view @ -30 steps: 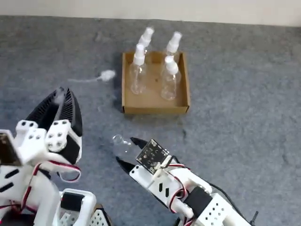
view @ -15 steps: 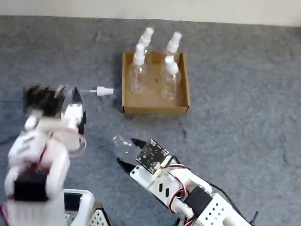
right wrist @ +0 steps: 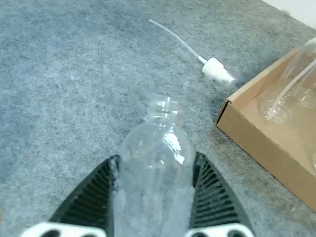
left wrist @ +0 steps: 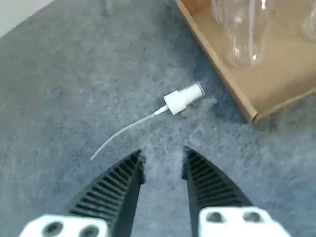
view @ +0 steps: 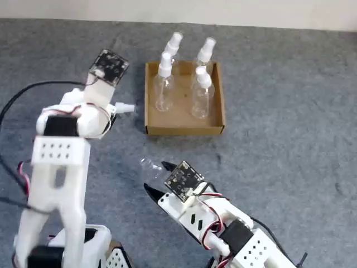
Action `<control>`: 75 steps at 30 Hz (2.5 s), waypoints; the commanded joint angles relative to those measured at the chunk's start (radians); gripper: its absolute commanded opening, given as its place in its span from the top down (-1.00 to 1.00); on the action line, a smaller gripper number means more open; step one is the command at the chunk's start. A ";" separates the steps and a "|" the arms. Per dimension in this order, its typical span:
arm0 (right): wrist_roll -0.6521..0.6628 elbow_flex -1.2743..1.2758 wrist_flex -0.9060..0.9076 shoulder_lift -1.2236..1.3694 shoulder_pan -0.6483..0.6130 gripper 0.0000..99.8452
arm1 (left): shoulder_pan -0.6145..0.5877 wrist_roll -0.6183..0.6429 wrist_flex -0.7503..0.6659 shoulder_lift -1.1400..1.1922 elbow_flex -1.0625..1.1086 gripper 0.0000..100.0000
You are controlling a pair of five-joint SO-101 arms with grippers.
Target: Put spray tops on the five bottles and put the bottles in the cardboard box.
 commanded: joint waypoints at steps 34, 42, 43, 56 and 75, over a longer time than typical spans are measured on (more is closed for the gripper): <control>-0.002 -0.008 0.002 -0.016 0.013 0.99 | -0.005 -0.509 -0.020 1.021 -0.771 0.63; -0.002 -0.008 0.002 -0.015 0.015 0.99 | 0.008 -0.508 -0.021 1.084 -0.780 0.63; -0.002 -0.008 0.002 -0.015 0.015 0.99 | 0.008 -0.508 -0.023 1.095 -0.780 0.63; -0.002 -0.008 0.002 -0.015 0.013 0.99 | -0.096 -0.253 0.008 1.113 -0.786 0.97; -0.002 -0.008 0.004 -0.016 0.015 0.99 | -0.159 0.173 0.307 1.095 -0.984 0.71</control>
